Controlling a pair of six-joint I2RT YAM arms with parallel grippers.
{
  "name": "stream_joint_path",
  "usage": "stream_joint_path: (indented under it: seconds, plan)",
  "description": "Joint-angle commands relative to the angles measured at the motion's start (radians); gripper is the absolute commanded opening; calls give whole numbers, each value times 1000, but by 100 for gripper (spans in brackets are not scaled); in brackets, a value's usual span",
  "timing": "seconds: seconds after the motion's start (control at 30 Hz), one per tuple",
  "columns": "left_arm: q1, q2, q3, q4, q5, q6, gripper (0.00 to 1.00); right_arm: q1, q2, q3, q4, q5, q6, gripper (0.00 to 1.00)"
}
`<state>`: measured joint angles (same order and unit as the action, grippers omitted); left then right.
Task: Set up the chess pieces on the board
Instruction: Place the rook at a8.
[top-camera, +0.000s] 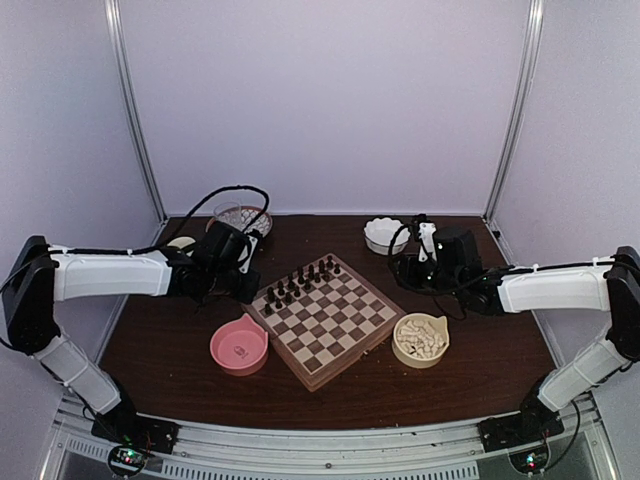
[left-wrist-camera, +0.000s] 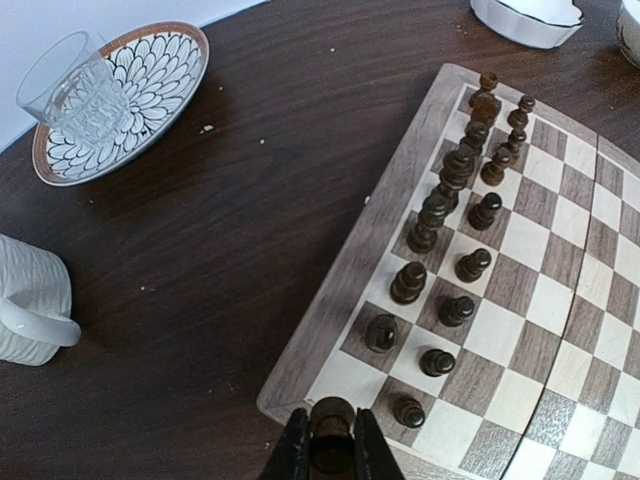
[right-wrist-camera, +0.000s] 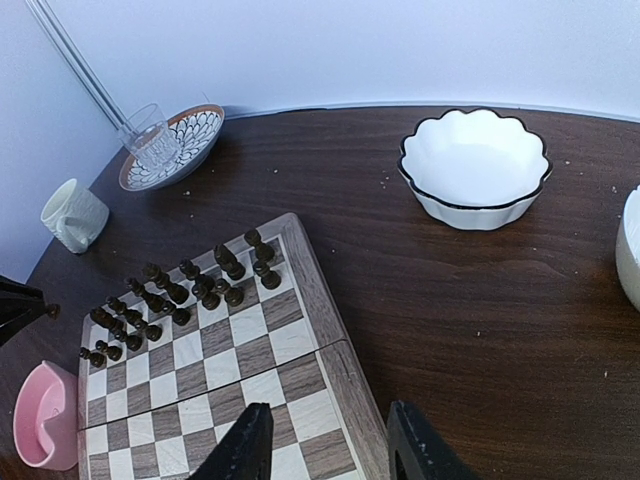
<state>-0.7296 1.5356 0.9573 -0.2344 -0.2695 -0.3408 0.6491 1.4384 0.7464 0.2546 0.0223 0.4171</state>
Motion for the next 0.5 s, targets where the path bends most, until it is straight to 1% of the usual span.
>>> stream_joint_path:
  seconds: [0.0, 0.47]
  plan:
    - [21, 25, -13, 58, 45, -20, 2, -8, -20, 13, -2, 6, -6, 42]
    - [42, 119, 15, 59, 82, -26, 1, -8, -18, 13, -2, 1, -6, 42]
